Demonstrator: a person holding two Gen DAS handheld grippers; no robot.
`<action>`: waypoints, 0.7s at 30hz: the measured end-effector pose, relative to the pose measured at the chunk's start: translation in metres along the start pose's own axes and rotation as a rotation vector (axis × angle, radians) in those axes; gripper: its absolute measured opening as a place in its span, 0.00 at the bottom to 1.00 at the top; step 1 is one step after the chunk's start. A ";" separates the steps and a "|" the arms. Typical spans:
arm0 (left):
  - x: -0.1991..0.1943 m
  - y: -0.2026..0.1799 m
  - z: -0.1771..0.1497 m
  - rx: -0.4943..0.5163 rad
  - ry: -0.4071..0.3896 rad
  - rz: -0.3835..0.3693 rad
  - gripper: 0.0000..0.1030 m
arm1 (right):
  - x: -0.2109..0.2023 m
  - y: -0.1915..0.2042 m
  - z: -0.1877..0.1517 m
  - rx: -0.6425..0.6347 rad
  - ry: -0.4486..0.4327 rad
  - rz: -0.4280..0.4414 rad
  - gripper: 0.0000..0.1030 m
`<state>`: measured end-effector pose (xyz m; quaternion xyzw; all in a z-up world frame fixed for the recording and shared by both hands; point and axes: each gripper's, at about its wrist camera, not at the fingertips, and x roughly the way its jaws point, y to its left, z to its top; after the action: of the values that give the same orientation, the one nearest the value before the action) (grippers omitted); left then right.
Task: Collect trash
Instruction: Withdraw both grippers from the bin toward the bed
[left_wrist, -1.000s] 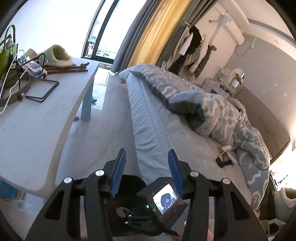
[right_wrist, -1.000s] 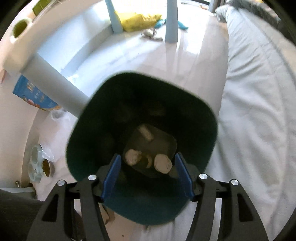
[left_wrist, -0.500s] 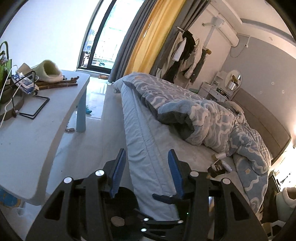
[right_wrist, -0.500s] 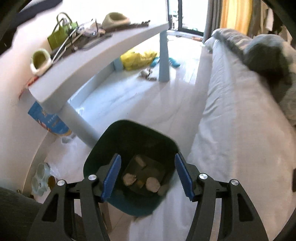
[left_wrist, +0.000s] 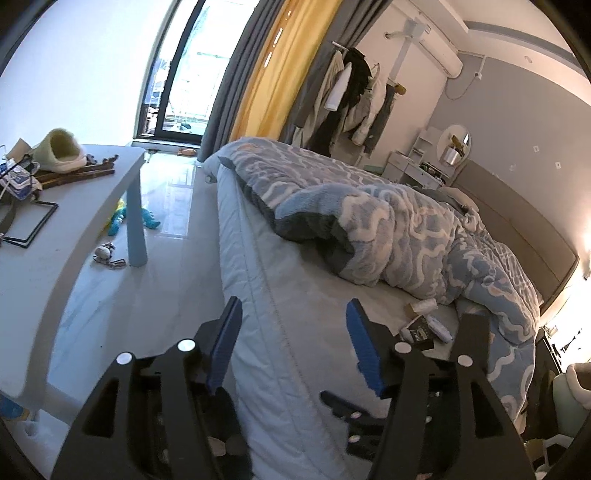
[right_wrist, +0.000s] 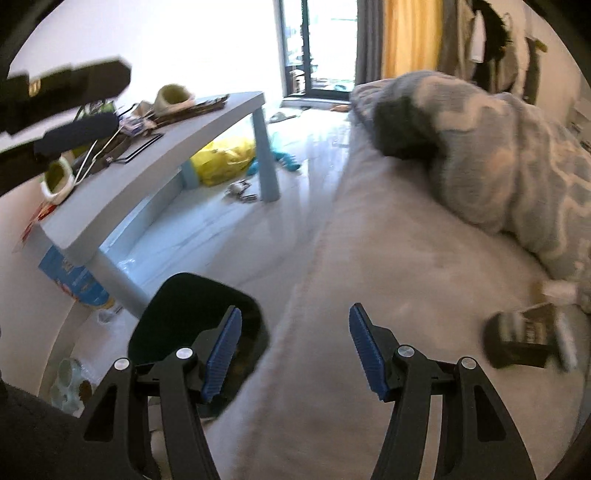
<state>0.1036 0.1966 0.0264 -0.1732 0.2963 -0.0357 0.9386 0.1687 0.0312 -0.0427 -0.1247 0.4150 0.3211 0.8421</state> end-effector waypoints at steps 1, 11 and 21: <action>0.003 -0.004 0.000 0.004 0.003 -0.002 0.60 | -0.003 -0.006 -0.001 0.007 -0.006 -0.007 0.60; 0.035 -0.050 -0.007 0.040 0.041 -0.040 0.68 | -0.034 -0.079 -0.019 0.112 -0.052 -0.089 0.61; 0.066 -0.085 -0.017 0.068 0.091 -0.069 0.69 | -0.049 -0.149 -0.047 0.216 -0.047 -0.153 0.55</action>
<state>0.1511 0.1010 0.0074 -0.1495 0.3311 -0.0861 0.9277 0.2139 -0.1261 -0.0419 -0.0568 0.4167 0.2123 0.8821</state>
